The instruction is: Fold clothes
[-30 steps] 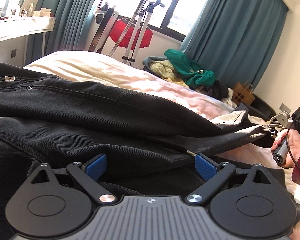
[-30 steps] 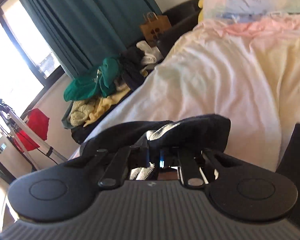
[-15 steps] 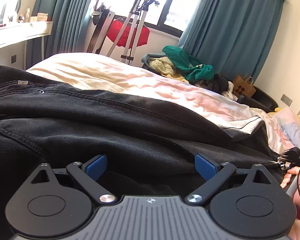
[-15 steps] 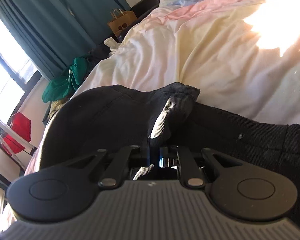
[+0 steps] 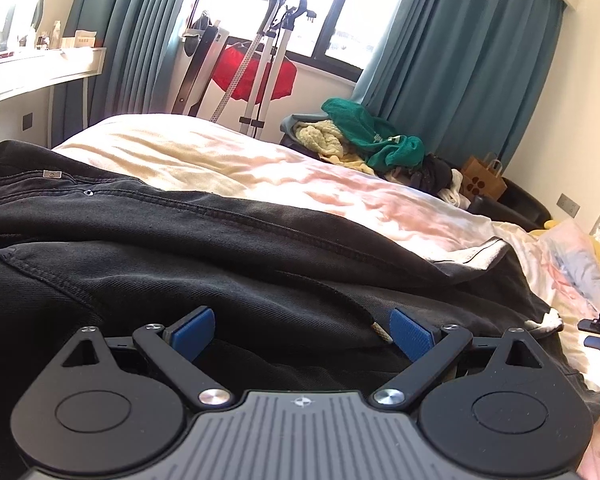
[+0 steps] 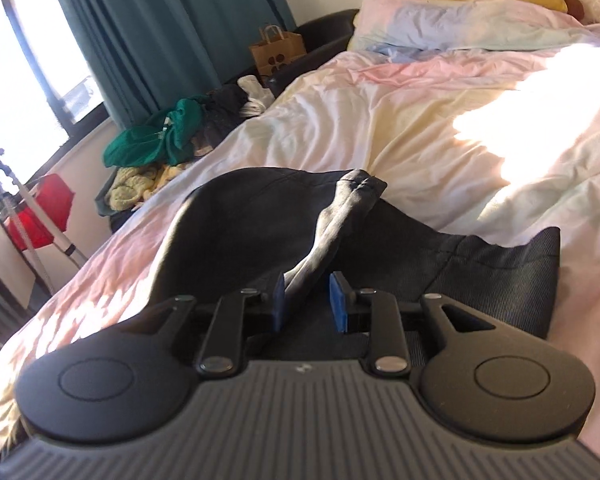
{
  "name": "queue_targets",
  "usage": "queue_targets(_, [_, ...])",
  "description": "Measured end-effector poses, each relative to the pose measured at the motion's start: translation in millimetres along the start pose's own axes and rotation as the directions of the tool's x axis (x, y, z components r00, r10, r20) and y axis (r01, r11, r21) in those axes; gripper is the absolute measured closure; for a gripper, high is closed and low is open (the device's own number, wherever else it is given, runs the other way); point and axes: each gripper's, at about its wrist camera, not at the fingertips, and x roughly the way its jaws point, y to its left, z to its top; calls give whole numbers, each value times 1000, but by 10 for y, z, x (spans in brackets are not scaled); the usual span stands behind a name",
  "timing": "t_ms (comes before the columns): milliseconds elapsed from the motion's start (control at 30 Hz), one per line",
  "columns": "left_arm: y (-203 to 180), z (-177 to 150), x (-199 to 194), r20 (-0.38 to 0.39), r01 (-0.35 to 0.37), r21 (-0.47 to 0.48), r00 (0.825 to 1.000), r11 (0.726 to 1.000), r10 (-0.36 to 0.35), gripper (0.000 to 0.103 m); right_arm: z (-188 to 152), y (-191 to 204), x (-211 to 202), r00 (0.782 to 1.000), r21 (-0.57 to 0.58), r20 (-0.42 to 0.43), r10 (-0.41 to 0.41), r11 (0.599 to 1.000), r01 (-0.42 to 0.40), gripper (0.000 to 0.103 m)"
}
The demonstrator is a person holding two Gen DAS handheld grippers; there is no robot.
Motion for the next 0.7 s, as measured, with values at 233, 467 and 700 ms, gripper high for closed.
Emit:
queue_targets(233, [-194, -132, -161, 27, 9, 130, 1000, 992, -13, 7, -523, 199, -685, 993, -82, 8, 120, 990, -119, 36])
queue_targets(467, [-412, -258, 26, 28, -37, 347, 999, 937, 29, 6, -588, 326, -562, 984, -141, -80, 160, 975, -171, 31])
queue_targets(700, [-825, -17, 503, 30, -6, 573, 999, 820, -14, 6, -594, 251, -401, 986, -99, -80, 145, 983, -153, 31])
